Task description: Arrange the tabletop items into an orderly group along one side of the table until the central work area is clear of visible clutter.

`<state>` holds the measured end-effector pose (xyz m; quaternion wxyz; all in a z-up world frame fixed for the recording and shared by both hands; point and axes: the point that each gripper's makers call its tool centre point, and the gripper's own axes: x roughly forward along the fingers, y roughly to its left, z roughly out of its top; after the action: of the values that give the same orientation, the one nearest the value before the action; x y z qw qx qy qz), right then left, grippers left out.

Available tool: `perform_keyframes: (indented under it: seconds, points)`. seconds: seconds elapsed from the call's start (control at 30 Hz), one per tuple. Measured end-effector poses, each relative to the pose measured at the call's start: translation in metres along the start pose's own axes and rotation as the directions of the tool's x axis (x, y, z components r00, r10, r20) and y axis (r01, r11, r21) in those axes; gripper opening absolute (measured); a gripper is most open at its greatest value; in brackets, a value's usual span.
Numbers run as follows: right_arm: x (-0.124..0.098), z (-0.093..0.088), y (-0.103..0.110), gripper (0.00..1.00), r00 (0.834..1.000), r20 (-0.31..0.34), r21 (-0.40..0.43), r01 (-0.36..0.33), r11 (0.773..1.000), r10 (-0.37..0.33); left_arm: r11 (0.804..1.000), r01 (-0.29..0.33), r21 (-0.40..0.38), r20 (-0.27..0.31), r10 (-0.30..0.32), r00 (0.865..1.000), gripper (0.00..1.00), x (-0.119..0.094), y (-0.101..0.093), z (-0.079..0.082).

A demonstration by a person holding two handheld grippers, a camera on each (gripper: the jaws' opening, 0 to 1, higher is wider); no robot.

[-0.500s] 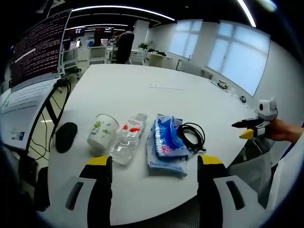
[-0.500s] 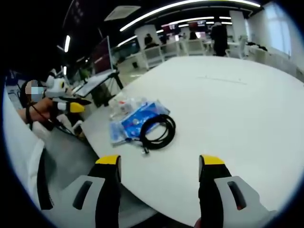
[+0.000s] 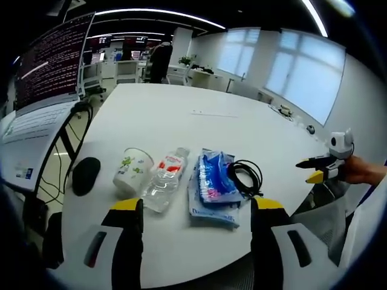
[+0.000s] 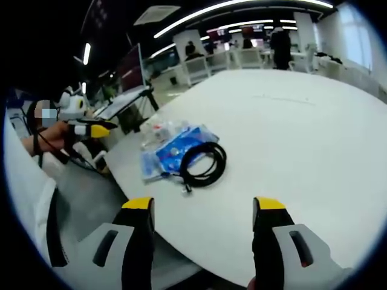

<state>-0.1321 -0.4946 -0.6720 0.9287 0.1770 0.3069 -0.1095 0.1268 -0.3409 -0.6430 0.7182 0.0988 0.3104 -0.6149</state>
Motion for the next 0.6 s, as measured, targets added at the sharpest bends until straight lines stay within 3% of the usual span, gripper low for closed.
perform_keyframes:
  seconds: [0.6]
  points:
    - [0.0031, 0.0024, 0.0002, 0.64, 1.0, -0.012, -0.006, -0.008, 1.0, 0.008, 1.0, -0.008, -0.012, -0.002, 0.008, 1.0, 0.71, 0.0012, 0.003, -0.0034]
